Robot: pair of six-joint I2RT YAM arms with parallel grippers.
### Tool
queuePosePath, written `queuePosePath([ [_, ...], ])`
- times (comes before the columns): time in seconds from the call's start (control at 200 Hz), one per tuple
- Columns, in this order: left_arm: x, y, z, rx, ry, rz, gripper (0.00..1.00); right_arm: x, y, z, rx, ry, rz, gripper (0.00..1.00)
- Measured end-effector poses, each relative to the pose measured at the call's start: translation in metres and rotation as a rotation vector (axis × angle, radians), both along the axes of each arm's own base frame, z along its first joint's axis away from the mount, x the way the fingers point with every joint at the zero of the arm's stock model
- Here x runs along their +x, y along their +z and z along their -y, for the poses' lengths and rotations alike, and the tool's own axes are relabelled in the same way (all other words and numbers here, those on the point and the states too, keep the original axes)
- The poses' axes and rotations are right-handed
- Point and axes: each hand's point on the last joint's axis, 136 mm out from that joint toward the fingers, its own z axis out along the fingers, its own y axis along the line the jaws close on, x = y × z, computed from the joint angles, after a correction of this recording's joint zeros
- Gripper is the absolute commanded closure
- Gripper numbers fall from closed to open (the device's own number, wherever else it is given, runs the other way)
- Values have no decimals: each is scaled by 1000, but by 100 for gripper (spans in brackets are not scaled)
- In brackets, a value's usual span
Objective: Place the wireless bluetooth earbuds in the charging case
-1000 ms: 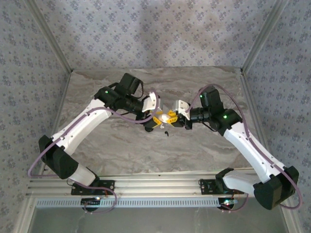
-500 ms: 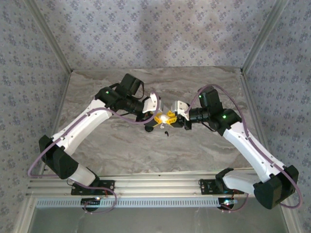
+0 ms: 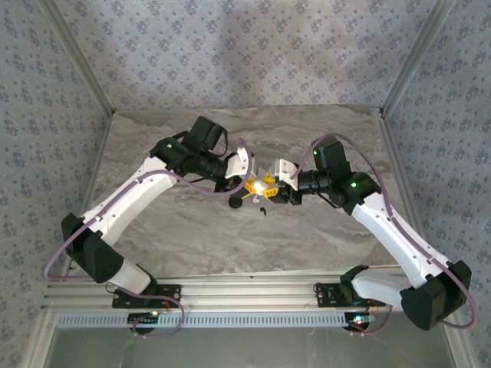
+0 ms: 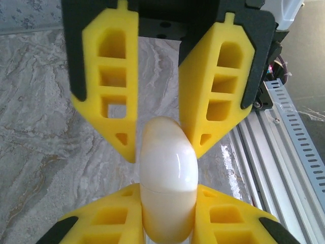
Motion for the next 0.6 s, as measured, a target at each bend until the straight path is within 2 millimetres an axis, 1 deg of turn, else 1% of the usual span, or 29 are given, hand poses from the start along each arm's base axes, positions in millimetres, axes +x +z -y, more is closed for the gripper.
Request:
queuePosePath([
  [0.165,0,0,0,-1,0,0,79,3,4,7,22,-49,39,58],
  [0.49,5,3,2,-16,6,25,80,12,12,20,108,-148,37,58],
  [0.6,8,1,2,-10,18,25,81,16,13,24,136,-195,35,58],
])
